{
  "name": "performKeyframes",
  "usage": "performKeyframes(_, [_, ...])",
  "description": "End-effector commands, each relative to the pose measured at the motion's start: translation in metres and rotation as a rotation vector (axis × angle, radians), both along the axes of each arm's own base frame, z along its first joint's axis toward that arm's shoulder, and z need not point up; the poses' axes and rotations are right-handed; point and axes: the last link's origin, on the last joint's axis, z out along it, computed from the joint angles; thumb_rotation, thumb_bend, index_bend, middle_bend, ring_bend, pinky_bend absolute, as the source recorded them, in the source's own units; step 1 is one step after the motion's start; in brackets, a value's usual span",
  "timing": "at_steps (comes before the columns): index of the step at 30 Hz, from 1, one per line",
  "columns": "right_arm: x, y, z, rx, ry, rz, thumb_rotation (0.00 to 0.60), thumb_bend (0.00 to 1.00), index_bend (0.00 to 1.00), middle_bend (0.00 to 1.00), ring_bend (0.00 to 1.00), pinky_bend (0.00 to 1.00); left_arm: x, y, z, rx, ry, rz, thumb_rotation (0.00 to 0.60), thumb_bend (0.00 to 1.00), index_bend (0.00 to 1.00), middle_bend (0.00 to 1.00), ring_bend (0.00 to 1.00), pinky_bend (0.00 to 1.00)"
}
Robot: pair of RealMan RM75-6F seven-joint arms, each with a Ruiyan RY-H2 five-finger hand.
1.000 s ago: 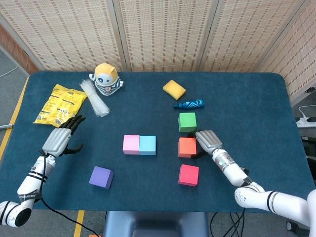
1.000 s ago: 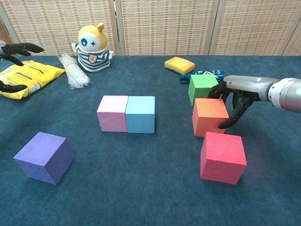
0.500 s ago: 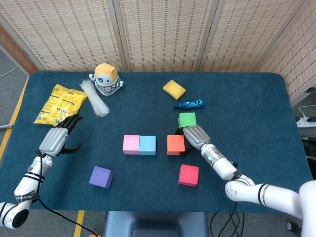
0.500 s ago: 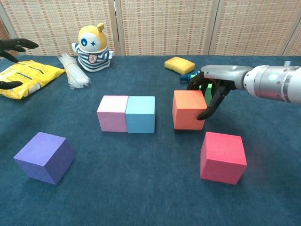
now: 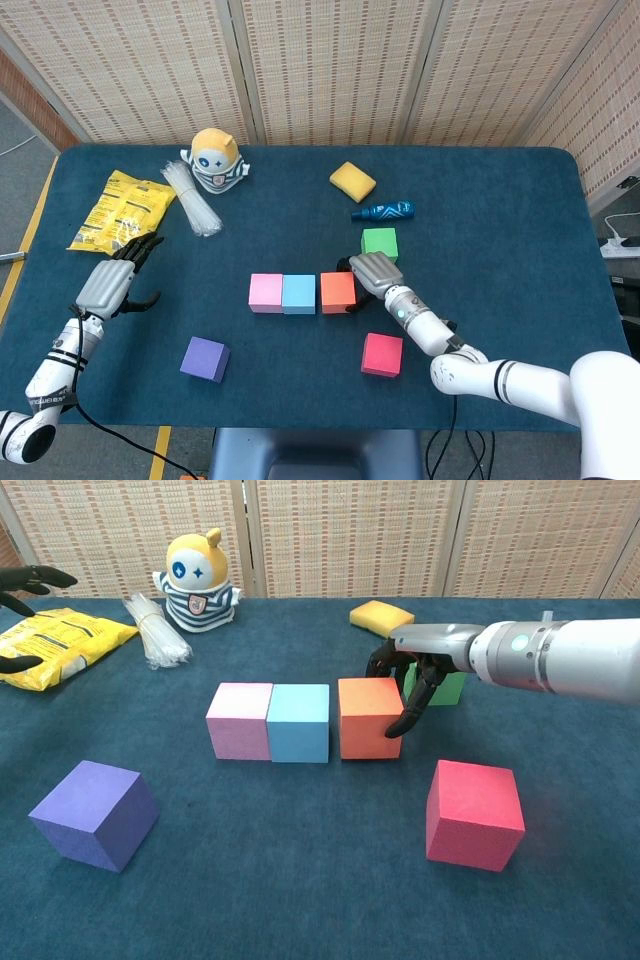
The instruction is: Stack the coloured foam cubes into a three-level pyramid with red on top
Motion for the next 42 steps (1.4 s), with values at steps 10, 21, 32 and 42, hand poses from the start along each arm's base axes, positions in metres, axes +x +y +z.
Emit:
performKeyframes(10, [0.007, -0.001, -0.009, 0.003, 0.012, -0.001, 0.6, 0.16, 0.48, 0.46, 0.44, 0.6, -0.003, 0.001, -0.001, -0.006, -0.006, 0.002, 0.6, 0.35, 0.04, 0.0, 0.0, 0.17])
performKeyframes(21, [0.012, 0.0, -0.016, 0.005, 0.011, -0.004, 0.6, 0.16, 0.47, 0.46, 0.44, 0.6, -0.006, 0.002, -0.002, -0.01, -0.011, 0.007, 0.6, 0.35, 0.04, 0.0, 0.0, 0.17])
performKeyframes(32, [0.013, 0.0, -0.017, -0.006, 0.008, -0.003, 0.6, 0.16, 0.46, 0.46, 0.44, 0.6, -0.009, 0.002, -0.001, -0.008, -0.015, 0.006, 0.6, 0.35, 0.04, 0.0, 0.0, 0.17])
performKeyframes(42, [0.014, 0.0, -0.02, 0.003, 0.01, -0.002, 0.6, 0.16, 0.45, 0.46, 0.43, 0.59, -0.009, 0.002, -0.001, -0.011, -0.015, 0.007, 0.6, 0.35, 0.04, 0.0, 0.0, 0.17])
